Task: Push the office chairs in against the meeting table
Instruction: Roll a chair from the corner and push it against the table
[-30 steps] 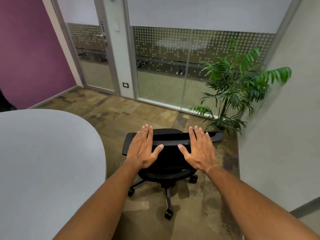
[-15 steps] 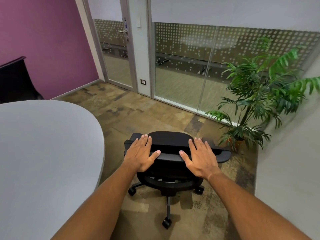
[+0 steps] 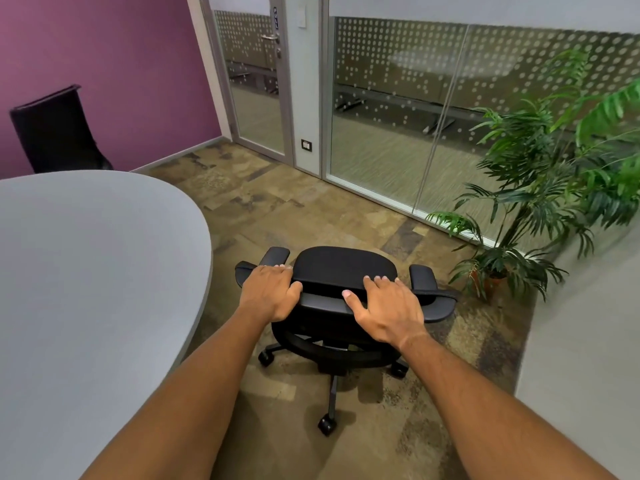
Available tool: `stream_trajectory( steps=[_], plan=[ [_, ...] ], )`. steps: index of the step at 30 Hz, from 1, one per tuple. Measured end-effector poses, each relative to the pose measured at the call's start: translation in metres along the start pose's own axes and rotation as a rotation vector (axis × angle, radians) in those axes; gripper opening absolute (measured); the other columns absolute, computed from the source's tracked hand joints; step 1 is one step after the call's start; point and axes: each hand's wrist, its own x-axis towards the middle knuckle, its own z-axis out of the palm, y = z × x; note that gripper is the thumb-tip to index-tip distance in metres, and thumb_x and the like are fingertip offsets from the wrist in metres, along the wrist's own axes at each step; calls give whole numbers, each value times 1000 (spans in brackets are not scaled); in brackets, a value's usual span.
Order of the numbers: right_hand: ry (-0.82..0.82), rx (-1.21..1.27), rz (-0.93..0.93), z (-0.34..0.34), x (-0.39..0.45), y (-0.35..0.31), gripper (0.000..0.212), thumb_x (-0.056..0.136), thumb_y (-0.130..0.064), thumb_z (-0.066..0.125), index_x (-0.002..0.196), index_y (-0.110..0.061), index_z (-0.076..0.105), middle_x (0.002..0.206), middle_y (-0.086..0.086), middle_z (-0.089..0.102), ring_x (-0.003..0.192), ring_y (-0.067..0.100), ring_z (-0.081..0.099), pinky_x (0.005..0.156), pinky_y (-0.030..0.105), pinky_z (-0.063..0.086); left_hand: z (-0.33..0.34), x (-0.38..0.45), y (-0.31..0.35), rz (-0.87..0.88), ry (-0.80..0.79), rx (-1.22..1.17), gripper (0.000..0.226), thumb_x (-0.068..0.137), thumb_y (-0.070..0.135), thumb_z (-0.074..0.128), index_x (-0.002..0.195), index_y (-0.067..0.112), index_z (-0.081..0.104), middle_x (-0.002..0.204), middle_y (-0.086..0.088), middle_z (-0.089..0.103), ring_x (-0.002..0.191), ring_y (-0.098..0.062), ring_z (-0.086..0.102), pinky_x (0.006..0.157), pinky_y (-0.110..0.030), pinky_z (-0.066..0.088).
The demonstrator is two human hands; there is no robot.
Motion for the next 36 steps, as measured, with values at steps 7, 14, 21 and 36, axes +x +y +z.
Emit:
stream_trajectory(
  steps=[7, 14, 21, 36],
  plan=[
    [9, -23, -23, 1, -15, -4, 88, 90, -72, 10, 145, -11, 42, 145, 13, 49, 138, 25, 40, 118, 40, 24, -1, -22, 9, -69, 20, 24, 36, 97, 33, 32, 97, 7, 57, 103, -13, 62, 96, -31, 56, 92, -41, 38],
    [14, -33, -44, 1, -46, -24, 90, 88, -73, 8, 145, -12, 43, 145, 12, 49, 138, 23, 40, 119, 40, 24, 2, -64, 2, -98, 66, 5, 39, 96, 34, 33, 102, 6, 59, 106, -12, 62, 99, -28, 56, 95, -39, 38],
    [19, -50, -104, 0, -92, -47, 91, 87, -74, 8, 144, -13, 45, 144, 11, 51, 137, 22, 42, 116, 38, 25, 0, -127, 0, -156, 97, -17, 40, 93, 35, 33, 100, 7, 61, 101, -10, 62, 95, -27, 57, 94, -39, 40],
    [4, -44, -343, -5, -150, -49, 80, 91, -72, 16, 147, -20, 40, 149, 3, 46, 141, 14, 35, 120, 32, 17, 1, -239, 38, -423, 113, -54, 43, 87, 37, 28, 98, 10, 60, 102, -7, 61, 98, -23, 56, 98, -38, 42]
  ],
)
